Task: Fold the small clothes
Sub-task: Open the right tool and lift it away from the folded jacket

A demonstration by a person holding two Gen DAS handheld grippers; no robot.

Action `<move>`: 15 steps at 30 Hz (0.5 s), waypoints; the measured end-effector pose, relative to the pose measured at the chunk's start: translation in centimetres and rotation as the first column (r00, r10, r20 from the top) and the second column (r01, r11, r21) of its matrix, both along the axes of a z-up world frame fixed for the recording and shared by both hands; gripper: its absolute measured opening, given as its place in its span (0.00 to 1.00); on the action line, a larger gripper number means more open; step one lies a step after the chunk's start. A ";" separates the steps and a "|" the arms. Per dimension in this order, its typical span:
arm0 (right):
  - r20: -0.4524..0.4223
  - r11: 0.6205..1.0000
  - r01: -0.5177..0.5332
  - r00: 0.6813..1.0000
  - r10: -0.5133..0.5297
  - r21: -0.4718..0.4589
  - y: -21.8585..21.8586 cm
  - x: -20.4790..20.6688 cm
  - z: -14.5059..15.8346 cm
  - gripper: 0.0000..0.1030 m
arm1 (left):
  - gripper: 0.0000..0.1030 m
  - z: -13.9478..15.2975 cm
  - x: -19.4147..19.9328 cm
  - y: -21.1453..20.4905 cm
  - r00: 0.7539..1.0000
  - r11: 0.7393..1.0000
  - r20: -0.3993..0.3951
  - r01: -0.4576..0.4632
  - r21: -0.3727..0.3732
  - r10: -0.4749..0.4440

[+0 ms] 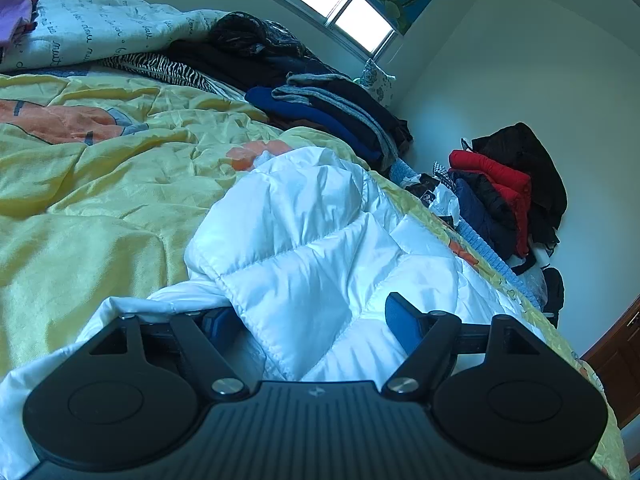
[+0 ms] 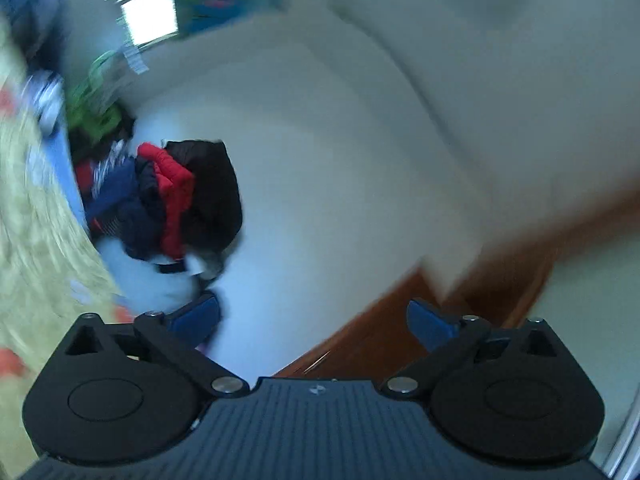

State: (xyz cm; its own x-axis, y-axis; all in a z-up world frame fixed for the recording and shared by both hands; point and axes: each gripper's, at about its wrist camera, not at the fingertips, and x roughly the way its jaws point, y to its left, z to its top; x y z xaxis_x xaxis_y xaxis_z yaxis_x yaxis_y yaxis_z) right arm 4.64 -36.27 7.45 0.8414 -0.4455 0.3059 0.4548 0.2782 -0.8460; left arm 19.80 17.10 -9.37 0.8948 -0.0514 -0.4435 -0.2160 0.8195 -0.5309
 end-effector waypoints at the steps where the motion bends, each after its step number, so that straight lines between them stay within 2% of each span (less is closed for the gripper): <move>1: -0.025 0.998 -0.024 0.999 0.022 -0.061 0.5 1.1 -0.5 1.00 | 0.75 0.0 0.0 0.0 1.000 1.000 0.000 0.000 0.000 0.000; 2: -0.045 0.997 -0.041 0.998 0.038 -0.061 0.9 2.2 -0.6 1.00 | 0.75 0.0 0.0 0.0 1.000 1.000 0.000 0.000 0.000 0.000; 3: -0.068 0.998 -0.060 0.996 0.059 -0.013 1.6 3.4 -0.6 0.99 | 0.75 0.0 0.0 0.0 1.000 1.000 0.001 0.000 -0.001 0.000; 5: -0.120 0.982 -0.122 0.983 0.139 0.142 3.3 5.1 -0.5 0.99 | 0.75 0.0 0.0 0.0 1.000 1.000 0.002 0.000 -0.005 0.000; 6: -0.130 0.957 -0.166 0.971 0.200 0.237 4.5 5.6 -0.7 1.00 | 0.75 0.0 0.0 0.0 1.000 1.000 0.002 0.000 -0.004 0.000; 7: -0.140 0.916 -0.213 0.952 0.273 0.342 5.9 5.9 -1.0 1.00 | 0.75 0.0 0.0 0.0 1.000 1.000 0.002 0.000 -0.004 0.000; 8: -0.163 0.846 -0.257 0.915 0.368 0.468 7.6 6.1 -1.5 1.00 | 0.75 0.0 0.0 0.0 1.000 1.000 0.002 0.000 -0.003 0.000; 9: -0.185 0.751 -0.287 0.860 0.475 0.595 9.2 6.4 -2.2 0.99 | 0.75 0.0 0.0 0.0 1.000 1.000 0.001 0.000 -0.002 0.000; 11: -0.190 0.576 -0.314 0.736 0.650 0.755 12.1 6.8 -4.4 0.98 | 0.75 0.0 0.0 0.0 1.000 1.000 0.001 0.000 -0.003 0.000; 12: -0.206 0.527 -0.306 0.680 0.704 0.793 13.8 7.5 -5.7 0.97 | 0.75 0.0 0.0 0.0 1.000 1.000 0.001 0.000 -0.002 0.000; 13: -0.225 0.504 -0.298 0.637 0.738 0.811 15.7 8.0 -6.7 0.96 | 0.75 0.0 0.0 0.0 1.000 1.000 0.001 0.000 -0.002 0.000; 15: -0.239 0.477 -0.307 0.575 0.783 0.824 18.6 9.5 -8.6 0.94 | 0.75 -0.1 0.0 0.0 1.000 1.000 0.000 0.000 0.001 0.000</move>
